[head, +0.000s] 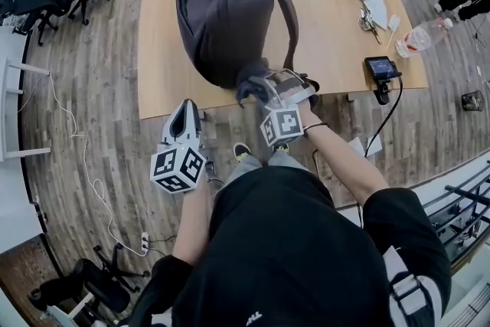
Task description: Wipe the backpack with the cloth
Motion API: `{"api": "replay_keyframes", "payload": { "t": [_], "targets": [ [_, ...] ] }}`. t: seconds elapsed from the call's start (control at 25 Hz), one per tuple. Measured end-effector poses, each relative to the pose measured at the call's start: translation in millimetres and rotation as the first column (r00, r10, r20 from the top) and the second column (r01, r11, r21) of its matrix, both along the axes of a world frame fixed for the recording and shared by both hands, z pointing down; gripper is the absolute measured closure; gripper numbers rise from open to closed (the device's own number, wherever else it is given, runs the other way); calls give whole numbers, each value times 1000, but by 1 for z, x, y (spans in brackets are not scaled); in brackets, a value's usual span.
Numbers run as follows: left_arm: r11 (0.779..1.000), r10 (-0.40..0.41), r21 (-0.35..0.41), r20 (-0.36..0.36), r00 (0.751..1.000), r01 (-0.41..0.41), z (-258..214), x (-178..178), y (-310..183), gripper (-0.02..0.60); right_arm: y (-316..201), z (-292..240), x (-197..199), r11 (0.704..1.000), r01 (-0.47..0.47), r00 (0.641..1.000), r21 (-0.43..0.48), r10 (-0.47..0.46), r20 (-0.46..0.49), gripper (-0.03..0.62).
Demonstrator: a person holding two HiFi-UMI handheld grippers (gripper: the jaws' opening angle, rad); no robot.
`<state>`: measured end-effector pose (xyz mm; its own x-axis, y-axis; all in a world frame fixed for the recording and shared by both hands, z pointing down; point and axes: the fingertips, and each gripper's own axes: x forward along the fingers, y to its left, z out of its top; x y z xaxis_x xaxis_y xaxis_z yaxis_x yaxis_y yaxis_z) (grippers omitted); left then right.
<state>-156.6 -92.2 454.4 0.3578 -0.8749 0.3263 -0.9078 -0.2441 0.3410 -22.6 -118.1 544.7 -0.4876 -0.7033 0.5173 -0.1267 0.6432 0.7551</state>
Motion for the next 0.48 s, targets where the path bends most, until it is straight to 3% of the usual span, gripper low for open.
{"api": "replay_keyframes", "payload": {
  "t": [0.12, 0.2, 0.36, 0.48],
  "targets": [
    [1000, 12, 3, -3, 1000, -12, -1, 5, -1, 566, -1, -50, -12, 991, 46, 997, 124, -54, 55, 551],
    [1000, 19, 10, -4, 1000, -19, -3, 8, -3, 566, -14, -99, -14, 971, 13, 991, 237, -45, 126, 551],
    [1000, 20, 24, -6, 1000, -19, -8, 9, -5, 566, -46, -198, -6, 914, -21, 985, 405, -51, 165, 549],
    [1000, 10, 29, -4, 1000, -10, -12, 6, -3, 566, -50, -259, 1, 848, -8, 983, 530, -90, 159, 549]
  ]
}}
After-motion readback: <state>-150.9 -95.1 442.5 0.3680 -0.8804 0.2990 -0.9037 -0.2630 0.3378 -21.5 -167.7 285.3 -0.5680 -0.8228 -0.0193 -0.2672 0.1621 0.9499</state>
